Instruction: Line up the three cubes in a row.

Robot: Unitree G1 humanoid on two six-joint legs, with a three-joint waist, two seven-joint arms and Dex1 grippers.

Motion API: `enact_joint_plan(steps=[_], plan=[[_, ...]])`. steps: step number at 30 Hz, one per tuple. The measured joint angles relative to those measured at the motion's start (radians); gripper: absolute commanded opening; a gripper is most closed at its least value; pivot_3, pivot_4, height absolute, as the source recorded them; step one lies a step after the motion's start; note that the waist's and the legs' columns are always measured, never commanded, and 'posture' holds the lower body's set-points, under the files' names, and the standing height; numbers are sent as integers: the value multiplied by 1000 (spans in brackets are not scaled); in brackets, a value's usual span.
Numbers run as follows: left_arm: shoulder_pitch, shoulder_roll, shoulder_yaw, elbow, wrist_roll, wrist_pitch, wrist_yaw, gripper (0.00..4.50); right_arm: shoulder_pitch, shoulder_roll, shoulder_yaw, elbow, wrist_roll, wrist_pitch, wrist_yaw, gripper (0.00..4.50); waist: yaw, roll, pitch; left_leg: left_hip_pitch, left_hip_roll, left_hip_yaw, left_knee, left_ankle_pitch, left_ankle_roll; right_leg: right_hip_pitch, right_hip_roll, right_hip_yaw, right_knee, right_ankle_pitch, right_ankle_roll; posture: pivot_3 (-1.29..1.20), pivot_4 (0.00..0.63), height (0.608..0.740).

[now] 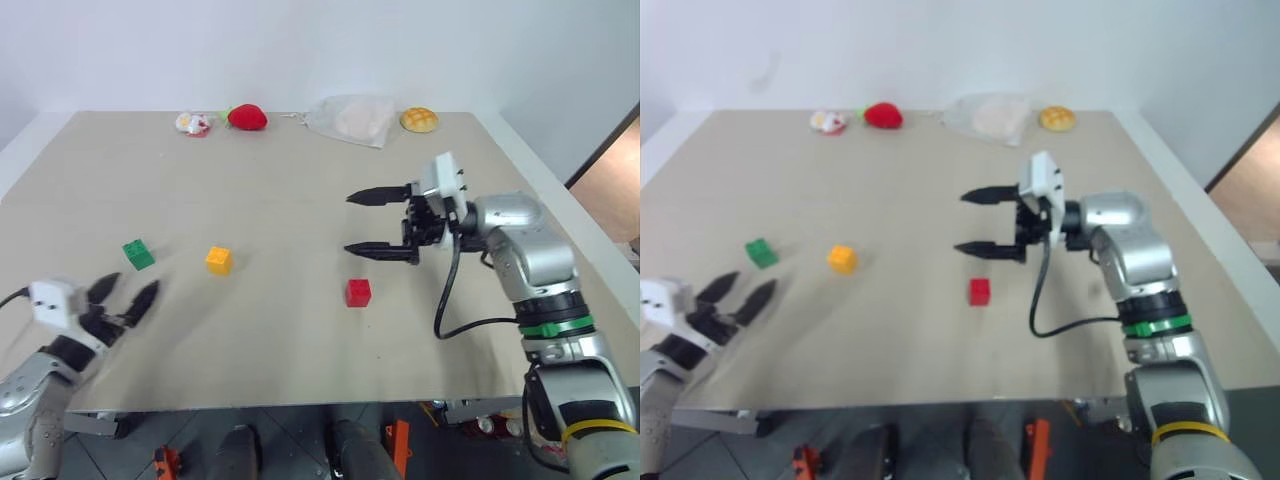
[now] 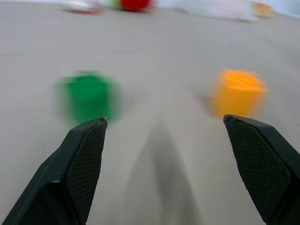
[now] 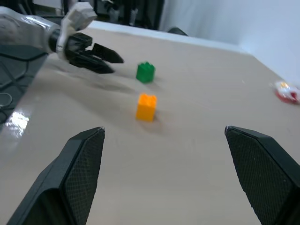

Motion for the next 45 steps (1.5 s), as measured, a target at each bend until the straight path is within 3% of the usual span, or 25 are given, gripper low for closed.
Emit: enact_joint_plan(steps=[9, 19, 26, 33, 45], plan=[[-58, -30, 11, 67, 47, -54, 63, 4098, 46, 70, 40, -76, -27, 29, -42, 4257, 4, 0, 0, 0, 1, 0, 1, 0, 0, 0, 1, 0, 0, 1, 0, 0, 150, 739], [-159, 32, -19, 214, 101, -68, 24, 4098, 55, 82, 39, -87, -34, 47, -57, 4257, 4, 0, 0, 0, 2, 1, 0, 0, -1, -1, 2, 0, 0, 0, -1, 0, 150, 739], [-181, -1, -98, 187, 123, -11, 73, 4098, 87, 74, 37, -122, -33, 69, -61, 4257, 4, -1, 0, 0, 2, 1, 0, 0, -1, -1, 2, 0, 0, 1, 0, 0, 150, 739], [-261, -37, -102, 160, 143, 60, 241, 4098, 97, 71, 36, -127, -33, 79, -65, 4257, 4, -1, 0, 0, 2, 1, 0, 0, -1, 0, 3, 0, 0, 1, 0, 0, 150, 739], [-278, -100, -155, 86, 169, 160, 363, 4098, 98, 70, 36, -162, 2, 116, -65, 4257, 4, -1, 0, 0, 2, 0, 0, 0, -1, 0, 3, 0, 0, 1, 1, 0, 150, 739]])
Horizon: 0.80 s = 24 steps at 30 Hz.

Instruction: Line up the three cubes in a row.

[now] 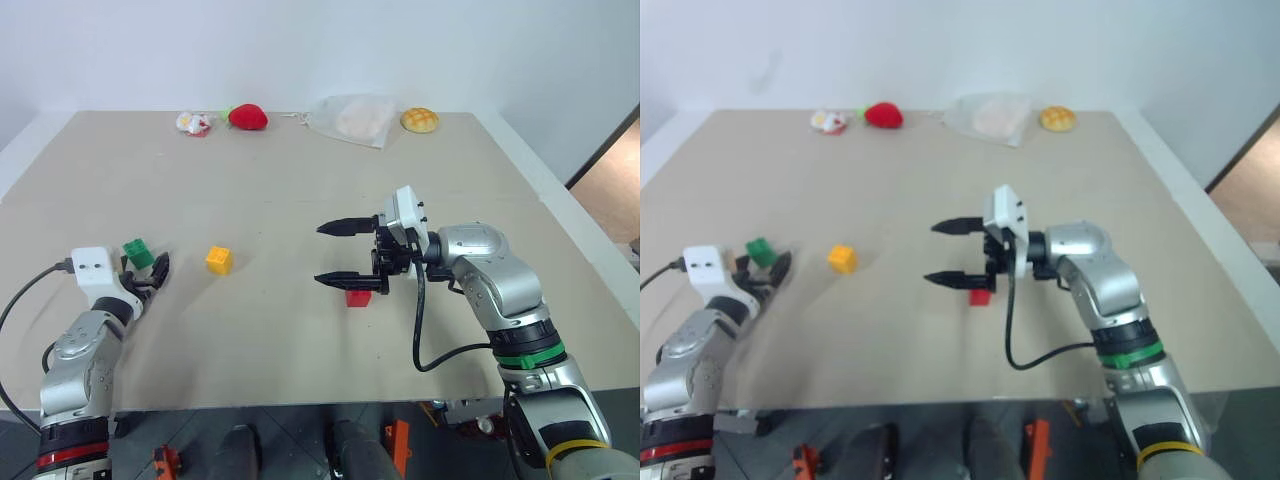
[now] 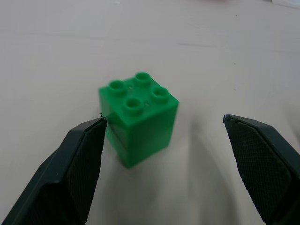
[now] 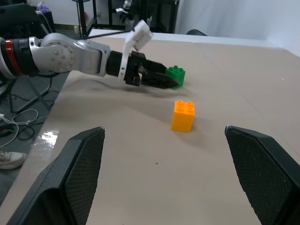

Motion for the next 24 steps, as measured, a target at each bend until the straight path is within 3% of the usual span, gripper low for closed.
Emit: enact_joint_plan(steps=[9, 14, 24], plan=[[-51, -20, -4, -3, 45, 37, 110, 4098, -2, 8, 1, 3, 20, 26, 29, 4257, -1, 0, 0, 0, 0, -1, 0, 0, 0, 0, 0, 0, 0, 0, 0, 0, 150, 739], [-70, -46, -8, 0, 56, 38, 139, 4098, -50, 95, -11, 30, 26, 47, -56, 4257, -1, 0, 0, 0, 0, -2, 0, 0, 0, 1, 2, 0, 0, 1, 0, 0, 150, 739], [-92, -60, -6, 18, 74, 39, 179, 4098, -53, 111, -14, 30, 32, 52, -85, 4257, 0, 0, 0, -1, 0, -3, 0, 0, 0, 1, 2, 0, 0, 0, 1, 0, 150, 739]])
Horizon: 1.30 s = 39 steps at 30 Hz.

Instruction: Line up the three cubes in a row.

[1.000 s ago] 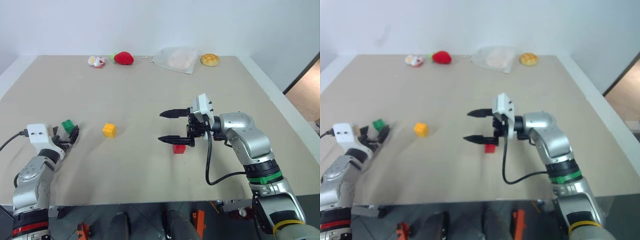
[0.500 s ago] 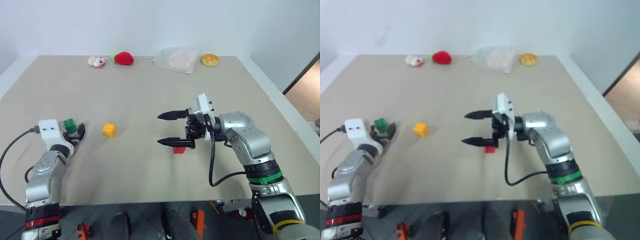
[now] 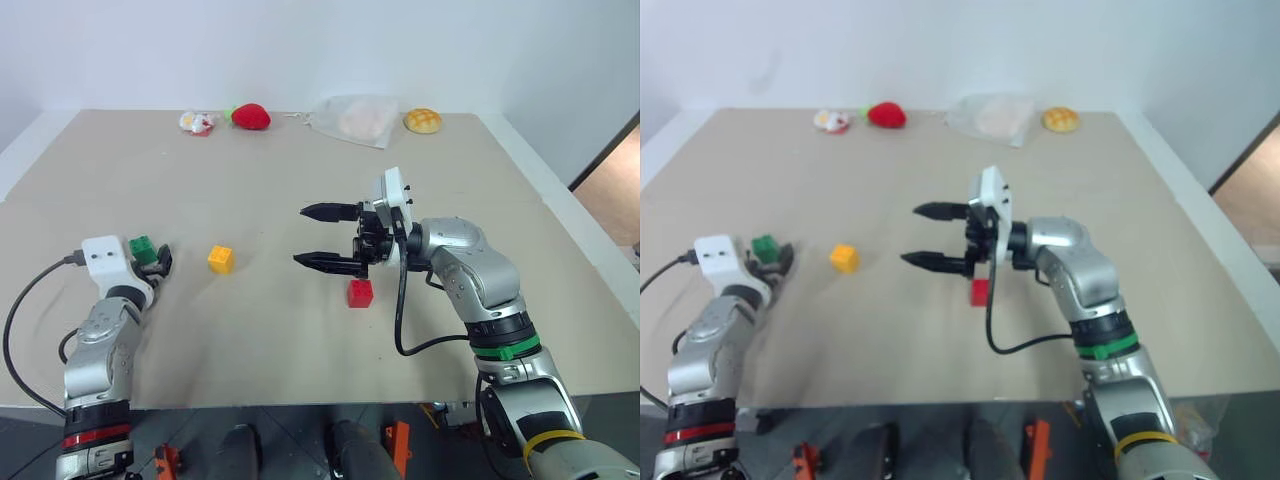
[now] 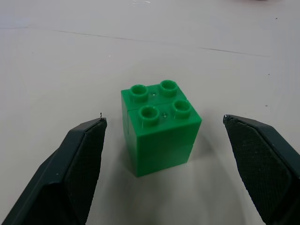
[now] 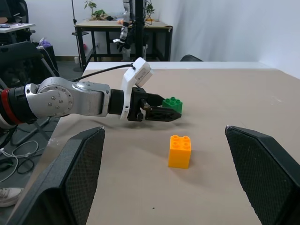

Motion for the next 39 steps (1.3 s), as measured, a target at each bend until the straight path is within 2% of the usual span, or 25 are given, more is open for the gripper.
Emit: enact_joint_plan(steps=[4, 7, 13, 19, 22, 24, 26, 28, 31, 34, 37, 39], plan=[[-19, 0, 0, 16, 2, 3, 4, 4098, 2, 0, 0, 0, -2, -1, -3, 4257, 0, 0, 0, 0, 0, 0, 0, 0, 0, 0, 0, 0, 0, 0, 0, 0, 150, 739], [-35, 0, 1, 40, 9, 3, 8, 3277, 2, 0, 0, 3, -9, -5, -13, 4285, 0, 0, 0, 0, 0, 0, 0, 0, 0, 0, 0, 0, 0, 0, 0, 0, 150, 739], [-49, 0, 3, 63, 14, 4, 29, 1330, 2, 0, 0, 12, -14, -13, -20, 4285, 0, 0, 0, 0, 0, 0, 0, 0, 0, 0, 0, 0, 0, 2, 3, 0, 150, 739], [-71, 3, 8, 73, 17, 6, 39, 1330, 2, -1, 0, 30, -29, -24, -21, 4285, 0, 0, 0, 0, 0, 0, 0, 0, 0, 0, 0, 0, 0, 2, 3, 0, 150, 739], [-111, 20, 24, 90, -11, -18, -18, 1330, 2, -7, 0, 31, -32, -25, -16, 4285, 0, 0, 0, 0, 0, 0, 0, 0, 0, 0, 0, 0, 0, 2, 3, 0, 150, 739], [-169, 74, 38, 104, -66, -43, -126, 1330, 9, -38, 2, 26, -30, -22, 12, 4285, 2, -3, 1, -2, 0, -2, 0, 1, -1, -1, 0, -3, 0, 1, 1, 0, 150, 739], [-263, 180, 59, 97, -151, -62, -309, 1330, 29, -109, -1, 21, -28, -22, 63, 4285, 4, -4, 2, -4, 0, -2, 0, 1, -2, -2, 0, -3, -1, 0, -1, 0, 150, 739], [-312, 238, 52, 53, -205, -65, -445, 1330, 44, -141, -20, 23, -27, -22, 82, 4285, 1, -4, 2, -4, -1, 0, 0, 0, -3, -2, -2, -1, -1, 0, 2, 0, 150, 739], [-327, 269, -13, -3, -263, -46, -621, 1330, 46, -163, -50, 29, -27, -22, 89, 4285, 0, -2, 1, -2, -2, 0, 0, -1, -3, 0, -3, 0, -1, -1, 6, 0, 150, 739], [-306, 266, -170, -81, -343, 64, -811, 1330, 46, -178, -94, 29, -18, -13, 64, 4285, 1, -2, 1, -3, -1, -2, 0, -1, -3, -1, -2, -1, -1, -2, 6, 0, 150, 739], [-297, 244, -337, -136, -340, 98, -947, 1330, 54, -191, -118, 18, -11, 2, 42, 4285, 0, -2, 1, -3, -1, -1, 0, -1, -3, -1, -2, -1, -1, -2, 5, 0, 150, 739], [-296, 238, -406, -124, -297, 76, -1001, 1330, 72, -202, -123, -4, -8, 12, 35, 4285, -4, -2, 2, -2, -1, -1, 0, -1, -3, -1, -1, -1, 0, -2, 5, 0, 150, 739]])
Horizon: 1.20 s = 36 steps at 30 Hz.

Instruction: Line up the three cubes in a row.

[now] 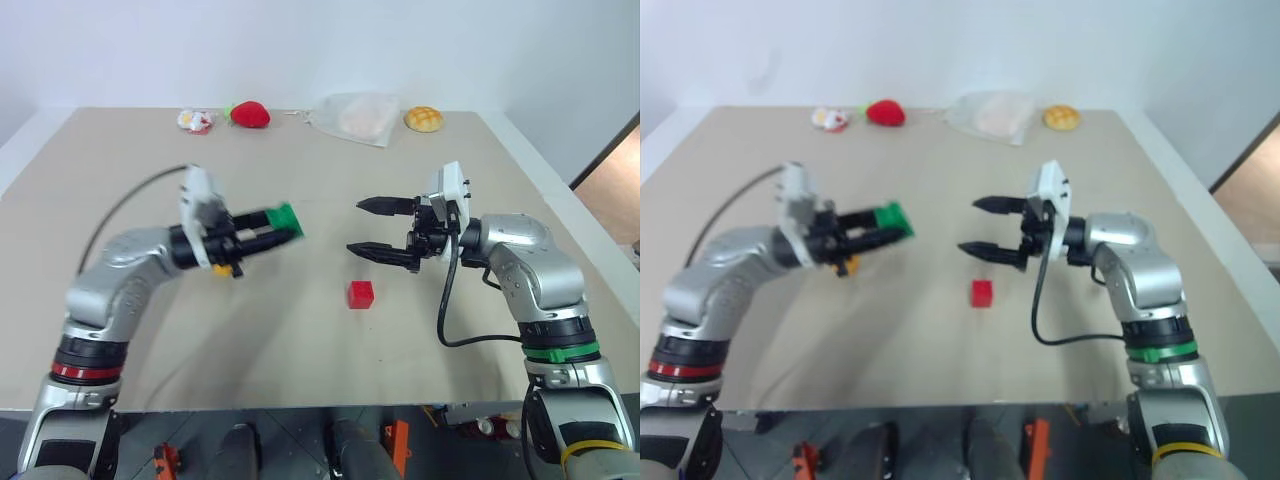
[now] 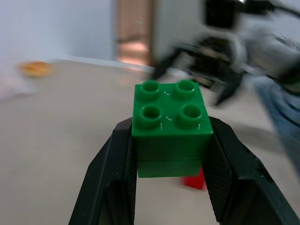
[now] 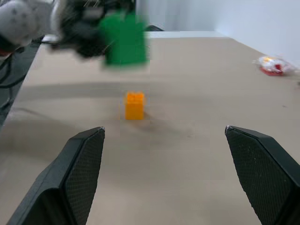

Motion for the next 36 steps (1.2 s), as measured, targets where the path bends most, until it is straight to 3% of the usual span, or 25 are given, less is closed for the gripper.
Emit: enact_joint_plan(steps=[7, 16, 36], plan=[[-36, -75, -171, 293, 204, -208, -173, 1330, 134, -119, -79, -140, 44, 73, -13, 4285, 5, 2, 0, 0, 0, 0, 2, 0, 1, 0, 0, 0, 0, -2, -4, 0, 150, 739], [-138, -118, -184, 509, 329, -394, -262, 1330, 240, -177, -135, -191, 59, 97, -52, 4285, 4, 2, 0, -1, 0, 0, 3, 0, 1, 1, 0, 1, 0, -1, -3, 0, 150, 739], [-159, -150, -207, 566, 474, -451, -258, 1330, 184, -138, -94, -187, 57, 92, -76, 4285, 4, 2, 0, -1, 0, 0, 3, 0, 1, 1, 1, 1, 1, -1, -3, 0, 150, 739]])
